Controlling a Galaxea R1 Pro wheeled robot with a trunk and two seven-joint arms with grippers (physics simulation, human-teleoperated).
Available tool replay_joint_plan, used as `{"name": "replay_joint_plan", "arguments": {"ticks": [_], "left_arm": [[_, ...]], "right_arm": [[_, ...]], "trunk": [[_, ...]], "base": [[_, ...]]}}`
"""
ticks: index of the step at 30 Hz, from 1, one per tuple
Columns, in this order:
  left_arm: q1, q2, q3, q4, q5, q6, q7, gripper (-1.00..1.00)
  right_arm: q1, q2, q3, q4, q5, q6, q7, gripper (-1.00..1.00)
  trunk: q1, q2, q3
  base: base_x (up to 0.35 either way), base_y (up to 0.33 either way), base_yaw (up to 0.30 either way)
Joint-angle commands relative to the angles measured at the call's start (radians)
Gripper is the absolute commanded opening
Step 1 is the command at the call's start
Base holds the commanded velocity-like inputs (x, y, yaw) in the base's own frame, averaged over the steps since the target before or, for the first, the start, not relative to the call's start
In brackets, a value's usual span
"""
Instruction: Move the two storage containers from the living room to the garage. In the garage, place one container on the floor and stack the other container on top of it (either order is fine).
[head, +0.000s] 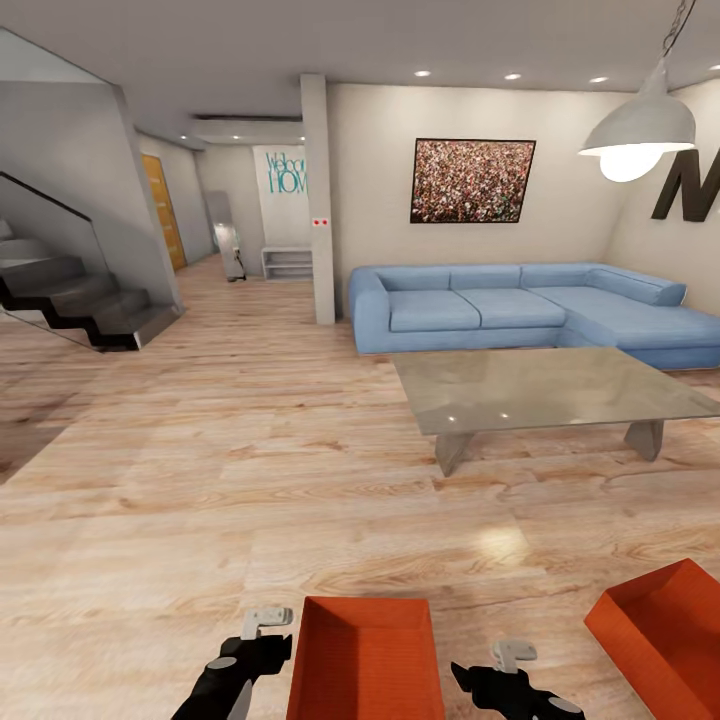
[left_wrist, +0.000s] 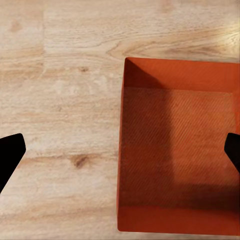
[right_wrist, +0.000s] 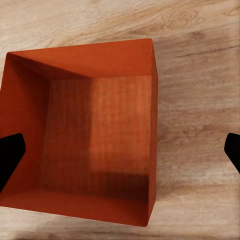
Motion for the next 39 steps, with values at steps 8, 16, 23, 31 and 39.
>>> {"name": "replay_joint_plan", "arguments": {"ticks": [8, 16, 23, 31, 39], "left_arm": [[0.000, 0.003, -0.006, -0.002, 0.003, 0.007, 0.007, 1.00], [0.001, 0.004, -0.007, -0.002, 0.003, 0.007, 0.007, 1.00], [0.000, 0.007, -0.010, -0.001, 0.002, 0.014, 0.005, 1.00], [0.000, 0.003, -0.008, 0.012, 0.004, 0.009, 0.003, 1.00], [0.000, 0.000, -0.006, 0.012, 0.005, 0.009, 0.005, 1.00]], "right_arm": [[-0.001, 0.000, -0.003, 0.001, -0.007, -0.001, 0.007, 1.00], [-0.001, 0.000, 0.000, 0.001, -0.004, -0.002, 0.016, 1.00], [-0.001, 0.000, -0.001, 0.001, -0.004, -0.002, 0.006, 1.00], [-0.001, 0.000, 0.000, 0.001, -0.001, -0.002, 0.006, 1.00], [-0.001, 0.000, 0.000, 0.001, -0.001, -0.002, 0.006, 1.00]], "trunk": [[0.000, -0.001, -0.001], [0.000, -0.001, -0.001], [0.000, -0.001, -0.001], [0.000, -0.001, -0.001], [0.023, -0.043, -0.020]], "base": [[0.000, 0.000, 0.000], [0.000, 0.000, 0.000], [0.000, 0.000, 0.000], [0.000, 0.000, 0.000], [0.000, 0.000, 0.000]]}}
